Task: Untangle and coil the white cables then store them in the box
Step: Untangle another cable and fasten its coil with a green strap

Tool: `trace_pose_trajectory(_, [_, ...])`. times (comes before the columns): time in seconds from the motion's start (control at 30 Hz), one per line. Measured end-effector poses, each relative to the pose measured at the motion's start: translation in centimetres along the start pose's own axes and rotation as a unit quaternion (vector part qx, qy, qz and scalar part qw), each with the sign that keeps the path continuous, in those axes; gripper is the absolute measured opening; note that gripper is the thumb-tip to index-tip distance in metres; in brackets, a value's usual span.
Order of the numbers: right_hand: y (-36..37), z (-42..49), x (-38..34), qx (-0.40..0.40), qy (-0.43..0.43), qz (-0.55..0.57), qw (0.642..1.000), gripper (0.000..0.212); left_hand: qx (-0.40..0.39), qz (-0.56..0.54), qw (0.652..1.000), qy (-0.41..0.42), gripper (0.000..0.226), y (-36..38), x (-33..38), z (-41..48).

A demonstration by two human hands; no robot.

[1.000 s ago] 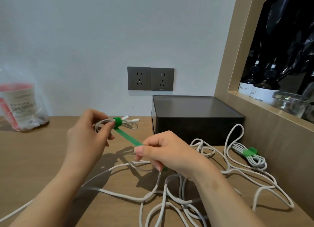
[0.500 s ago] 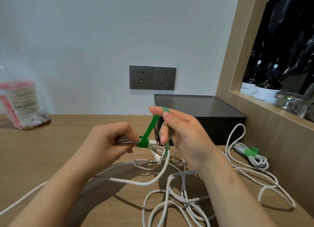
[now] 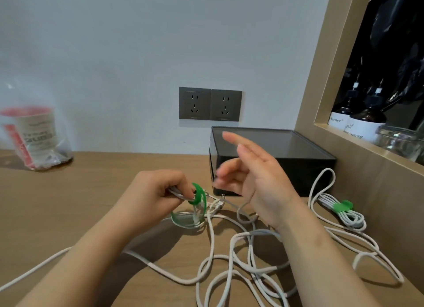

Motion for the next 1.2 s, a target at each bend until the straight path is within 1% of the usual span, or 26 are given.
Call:
trace_pose_trajectory(0.07, [-0.1,0.2,0.4,0.013,-0.026,-0.141,0.990,0.022,0.035,-0.050,0.996,-0.065,0.048,-0.2,-1.1,0.0])
trace_pose_trajectory(0.13, [0.3,0.2,0.7,0.008,-0.050,-0.284,0.958,0.016,0.086,-0.103,0.981,-0.138,0.040,-0.7,-2.5,-0.1])
trace_pose_trajectory(0.2, [0.8,0.1,1.4,-0.001,-0.047,-0.376,0.925,0.009,0.139,-0.148,0.961,-0.189,0.036,-1.3,-3.6,-0.3])
trace_pose_trajectory(0.23, [0.8,0.2,1.9,0.004,-0.035,-0.395,0.918,0.010,0.155,-0.164,0.953,-0.202,0.033,-1.5,-3.9,-0.4])
trace_pose_trajectory(0.33, [0.9,0.2,3.4,0.031,0.022,-0.374,0.927,0.025,0.180,-0.191,0.941,-0.215,0.032,-1.7,-4.0,-0.5])
trace_pose_trajectory(0.4, [1.0,0.3,3.8,0.051,0.029,-0.413,0.909,0.029,0.182,-0.200,0.939,-0.213,0.032,-1.6,-3.7,-0.5])
trace_pose_trajectory(0.47, [1.0,0.3,3.7,0.071,0.016,-0.440,0.895,0.026,0.175,-0.202,0.940,-0.210,0.031,-1.3,-3.5,-0.5])
trace_pose_trajectory(0.57, [0.5,0.4,3.0,0.089,-0.001,-0.434,0.897,0.019,0.175,-0.175,0.946,-0.208,0.031,-1.3,-3.3,-0.6])
trace_pose_trajectory(0.63, [0.0,0.4,2.3,0.102,-0.012,-0.417,0.903,0.022,0.181,-0.116,0.956,-0.199,0.033,-1.7,-3.0,-0.8])
trace_pose_trajectory(0.67, [-0.2,0.4,2.1,0.102,-0.011,-0.381,0.919,0.024,0.181,-0.080,0.962,-0.190,0.035,-1.9,-2.8,-0.8])
trace_pose_trajectory(0.7, [-0.1,0.2,1.9,0.094,-0.002,-0.315,0.944,0.023,0.178,-0.045,0.966,-0.180,0.038,-2.0,-2.6,-0.8])
trace_pose_trajectory(0.73, [0.2,0.1,1.9,0.075,0.013,-0.222,0.972,0.020,0.172,-0.013,0.970,-0.172,0.041,-2.0,-2.5,-0.8])
trace_pose_trajectory(0.77, [0.6,-0.1,1.7,0.053,0.026,-0.125,0.990,0.017,0.163,0.014,0.972,-0.168,0.044,-1.9,-2.5,-0.8])
trace_pose_trajectory(0.8, [1.0,-0.3,1.4,0.036,0.028,-0.050,0.998,0.016,0.153,0.033,0.974,-0.165,0.045,-1.8,-2.5,-0.7])
trace_pose_trajectory(0.83, [1.2,-0.4,0.9,0.028,0.024,-0.003,0.999,0.017,0.142,0.043,0.976,-0.160,0.045,-1.7,-2.5,-0.6])
trace_pose_trajectory(0.93, [0.8,-0.4,-0.3,0.036,-0.015,0.087,0.995,0.020,0.101,0.050,0.986,-0.120,0.047,-1.3,-1.6,-0.1])
trace_pose_trajectory(1.0, [0.3,-0.4,-0.8,0.055,-0.040,0.110,0.992,0.022,0.045,0.021,0.995,-0.088,0.043,-0.5,-0.7,0.0])
trace_pose_trajectory(1.03, [0.0,-0.3,-1.0,0.065,-0.048,0.115,0.990,0.023,0.019,-0.005,0.997,-0.078,0.048,-0.1,-0.3,0.0])
trace_pose_trajectory(1.1, [-1.0,-0.2,-1.2,0.093,-0.063,0.124,0.986,0.021,-0.024,-0.082,0.994,-0.074,0.051,0.4,0.7,0.0])
trace_pose_trajectory(1.2, [-2.6,0.0,-1.1,0.155,-0.071,0.108,0.979,0.017,-0.075,-0.235,0.965,-0.092,0.029,1.0,1.7,0.0])
Point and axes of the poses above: each hand's wrist, its own z-axis towards the middle knuckle, its own y-axis out of the palm, x = y × z, the point moved 9 cm from there along z, towards the middle knuckle, and after that the axes turned 2 degrees about x, right-handed, at the moved point
